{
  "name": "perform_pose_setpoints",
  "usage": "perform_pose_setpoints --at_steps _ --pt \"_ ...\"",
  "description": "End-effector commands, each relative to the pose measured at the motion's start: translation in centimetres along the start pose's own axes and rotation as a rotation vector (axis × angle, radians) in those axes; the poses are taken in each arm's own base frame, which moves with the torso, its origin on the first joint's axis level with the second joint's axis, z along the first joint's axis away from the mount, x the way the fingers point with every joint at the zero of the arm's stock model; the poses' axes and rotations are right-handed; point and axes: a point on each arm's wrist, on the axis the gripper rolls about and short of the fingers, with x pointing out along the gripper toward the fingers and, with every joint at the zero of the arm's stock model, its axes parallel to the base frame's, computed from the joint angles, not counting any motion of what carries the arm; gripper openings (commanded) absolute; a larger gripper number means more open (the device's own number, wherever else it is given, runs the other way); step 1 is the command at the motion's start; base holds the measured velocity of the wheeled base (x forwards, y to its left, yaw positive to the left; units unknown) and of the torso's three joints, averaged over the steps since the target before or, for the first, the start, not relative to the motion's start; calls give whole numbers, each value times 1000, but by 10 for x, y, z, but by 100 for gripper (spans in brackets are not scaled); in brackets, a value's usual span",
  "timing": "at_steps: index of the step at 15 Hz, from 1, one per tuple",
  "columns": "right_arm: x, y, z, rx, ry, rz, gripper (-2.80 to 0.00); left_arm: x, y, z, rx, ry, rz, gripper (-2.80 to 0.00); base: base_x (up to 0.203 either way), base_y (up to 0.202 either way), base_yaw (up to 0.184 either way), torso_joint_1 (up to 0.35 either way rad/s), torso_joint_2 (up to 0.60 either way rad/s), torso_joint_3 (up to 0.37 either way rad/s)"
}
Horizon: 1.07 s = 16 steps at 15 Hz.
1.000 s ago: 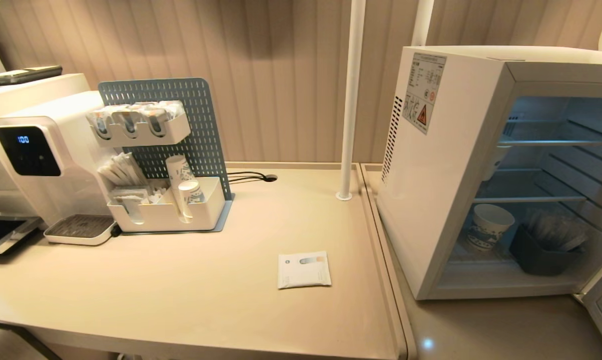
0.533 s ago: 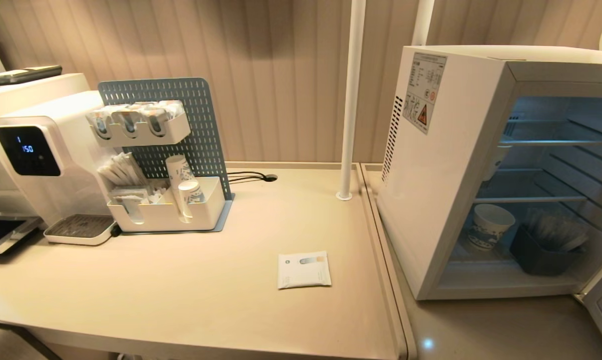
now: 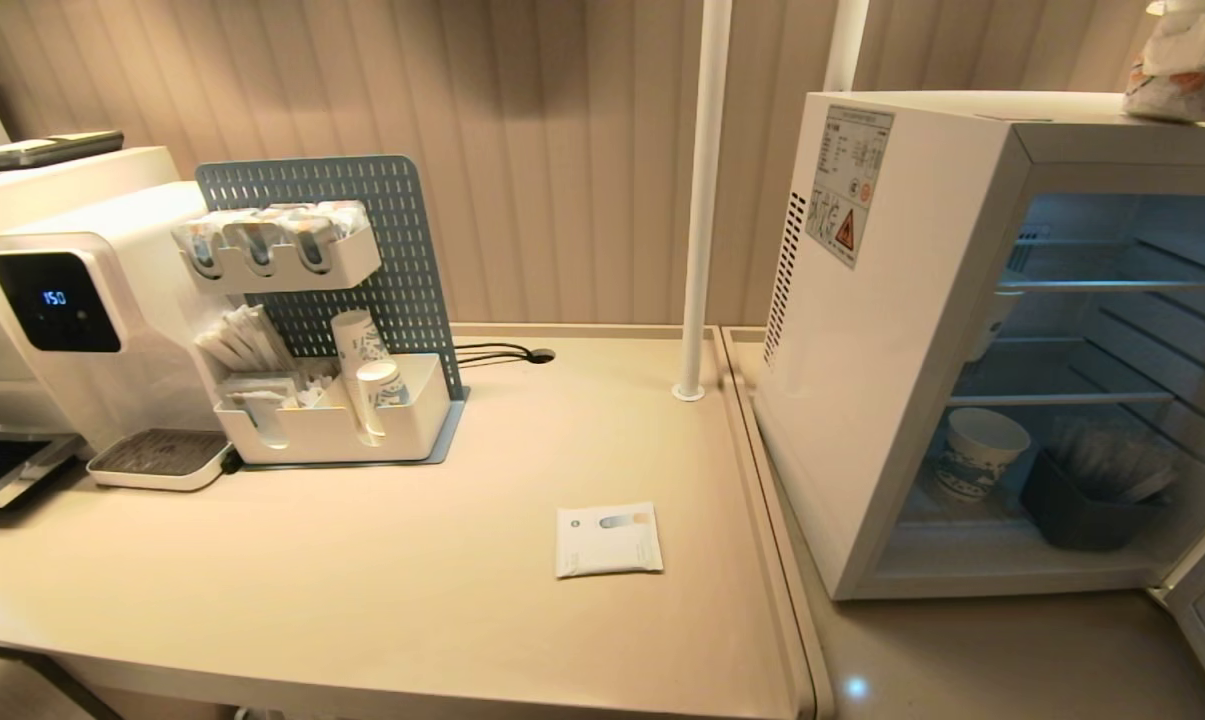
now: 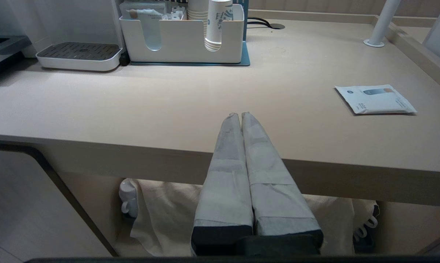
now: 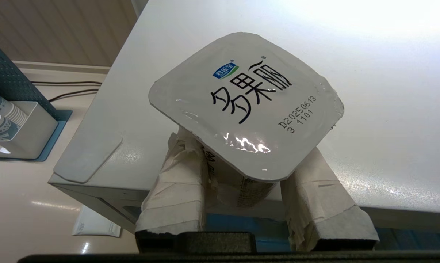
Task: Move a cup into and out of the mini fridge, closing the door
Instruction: Place the yoghurt on the freezer
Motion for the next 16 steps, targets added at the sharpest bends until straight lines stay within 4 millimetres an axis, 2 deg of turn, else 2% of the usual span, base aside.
perform_pose_setpoints --at_steps 1,7,16 --pt "7 0 -7 7 43 5 -280 0 0 0 -2 1 1 -280 0 0 0 0 0 0" --pt "18 1 -24 13 104 4 -280 0 0 0 -2 1 1 -280 0 0 0 0 0 0" --pt "3 3 -19 20 61 13 -280 0 0 0 -3 1 1 -280 0 0 0 0 0 0"
